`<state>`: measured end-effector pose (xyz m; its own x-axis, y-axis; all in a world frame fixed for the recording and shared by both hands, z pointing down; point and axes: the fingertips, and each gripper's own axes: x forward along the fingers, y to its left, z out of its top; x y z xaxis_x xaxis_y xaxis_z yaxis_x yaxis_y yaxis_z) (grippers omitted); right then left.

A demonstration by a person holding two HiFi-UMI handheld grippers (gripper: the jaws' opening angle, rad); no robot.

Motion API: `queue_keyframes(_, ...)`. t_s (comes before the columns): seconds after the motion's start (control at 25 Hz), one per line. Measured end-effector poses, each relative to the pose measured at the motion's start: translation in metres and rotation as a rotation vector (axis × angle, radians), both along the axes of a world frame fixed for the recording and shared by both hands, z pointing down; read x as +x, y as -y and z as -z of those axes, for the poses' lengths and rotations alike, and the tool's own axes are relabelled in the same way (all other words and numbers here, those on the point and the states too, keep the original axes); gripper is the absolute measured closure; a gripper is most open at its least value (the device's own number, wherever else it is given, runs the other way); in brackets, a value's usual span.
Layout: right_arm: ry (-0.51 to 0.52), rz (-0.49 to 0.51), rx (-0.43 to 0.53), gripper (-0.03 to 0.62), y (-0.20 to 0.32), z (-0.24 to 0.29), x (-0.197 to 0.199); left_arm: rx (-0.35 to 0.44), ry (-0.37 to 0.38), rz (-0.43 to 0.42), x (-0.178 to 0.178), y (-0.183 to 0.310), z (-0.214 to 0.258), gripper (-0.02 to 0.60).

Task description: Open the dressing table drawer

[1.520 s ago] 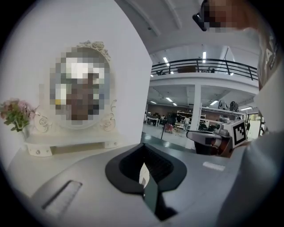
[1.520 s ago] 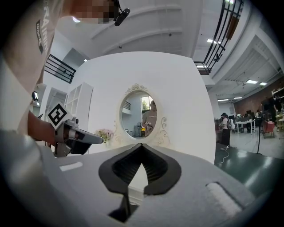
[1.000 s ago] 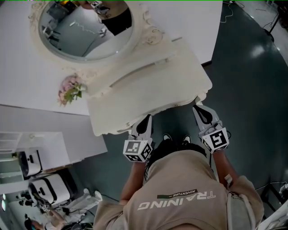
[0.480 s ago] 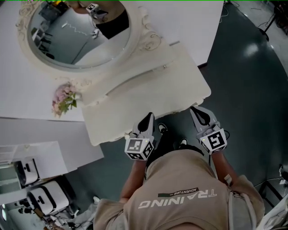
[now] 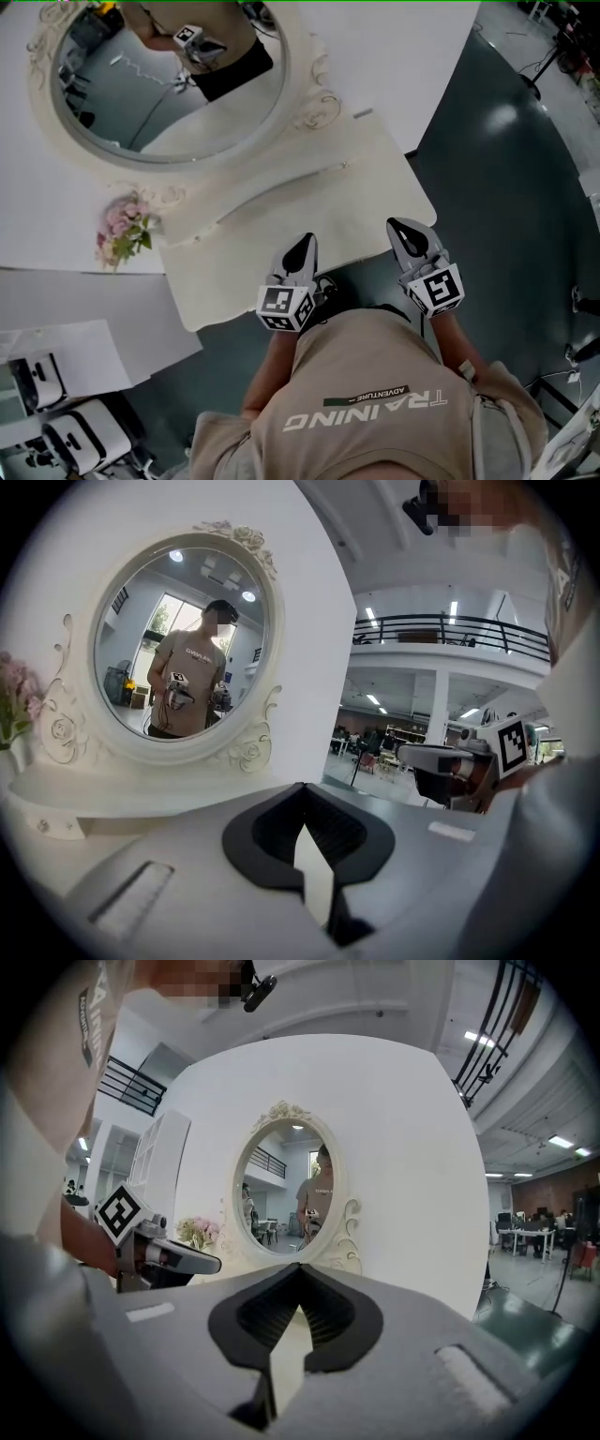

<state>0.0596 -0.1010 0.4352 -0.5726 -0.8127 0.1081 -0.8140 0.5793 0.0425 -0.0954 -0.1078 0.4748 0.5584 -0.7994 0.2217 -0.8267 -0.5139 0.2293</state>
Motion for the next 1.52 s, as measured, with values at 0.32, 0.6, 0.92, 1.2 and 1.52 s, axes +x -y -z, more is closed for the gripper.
queue_keyframes(0.32,-0.044,-0.039,-0.051,0.592,0.026,-0.013,-0.030,0.021,-0.017,-0.037,-0.024,0.039,0.003,0.563)
queue_keyframes(0.6,-0.047,-0.034,-0.054,0.592,0.059,-0.018,-0.065,-0.006,-0.014,-0.042,-0.053,0.069,-0.011,0.563)
queue_keyframes(0.92,-0.066,-0.012,-0.073,0.592,0.081,-0.030,-0.067,-0.013,0.008,-0.027,-0.053,0.097,-0.013,0.563)
queue_keyframes(1.2,-0.095,0.017,-0.068,0.592,0.120,-0.044,-0.043,-0.005,0.020,0.023,-0.042,0.122,0.005,0.563)
queue_keyframes(1.52,-0.150,0.070,-0.039,0.592,0.162,-0.066,-0.024,-0.008,0.052,0.110,-0.035,0.148,-0.002,0.563)
